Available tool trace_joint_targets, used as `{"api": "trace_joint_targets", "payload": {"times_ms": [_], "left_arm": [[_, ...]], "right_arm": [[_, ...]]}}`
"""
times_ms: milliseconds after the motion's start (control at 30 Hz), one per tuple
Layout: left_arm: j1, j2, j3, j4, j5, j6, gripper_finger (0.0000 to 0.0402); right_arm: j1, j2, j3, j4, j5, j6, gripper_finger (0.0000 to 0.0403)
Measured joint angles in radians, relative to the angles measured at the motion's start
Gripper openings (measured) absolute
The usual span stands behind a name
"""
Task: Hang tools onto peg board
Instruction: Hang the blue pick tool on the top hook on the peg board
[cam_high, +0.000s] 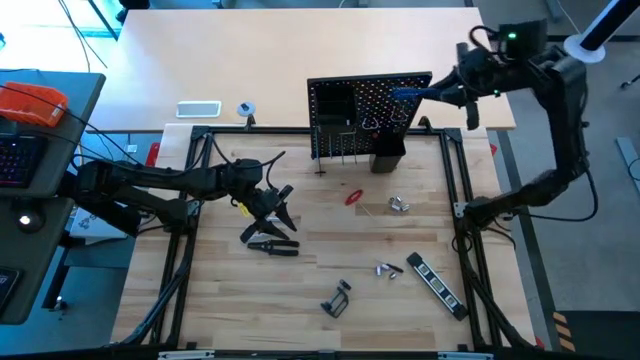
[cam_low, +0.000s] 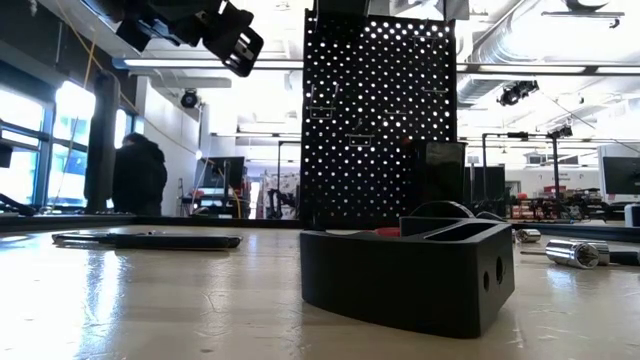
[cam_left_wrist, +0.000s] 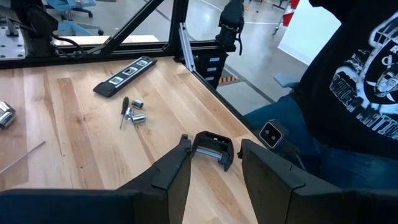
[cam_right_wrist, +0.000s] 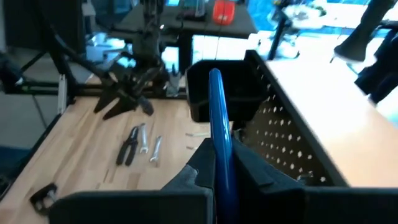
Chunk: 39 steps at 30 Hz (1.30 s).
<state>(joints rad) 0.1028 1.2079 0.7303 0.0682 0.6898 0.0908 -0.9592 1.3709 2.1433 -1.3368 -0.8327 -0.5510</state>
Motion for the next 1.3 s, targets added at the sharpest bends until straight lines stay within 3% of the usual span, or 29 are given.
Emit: {"api": "trace_joint_targets", "payload": {"times_ms": [467, 1300], "left_arm": [[-0.026, 0.0, 0.0, -0.003, -0.021, 0.0, 0.0133], [-0.032, 0.0, 0.0, -0.02, -0.025, 0.026, 0.0133]], "right_arm": [[-0.008, -0.103, 0.0, 0.086, 0.021, 0.058, 0.0012], [-0.024, -0.319, 0.0, 0.038, 0.073, 0.117, 0.0012]]}}
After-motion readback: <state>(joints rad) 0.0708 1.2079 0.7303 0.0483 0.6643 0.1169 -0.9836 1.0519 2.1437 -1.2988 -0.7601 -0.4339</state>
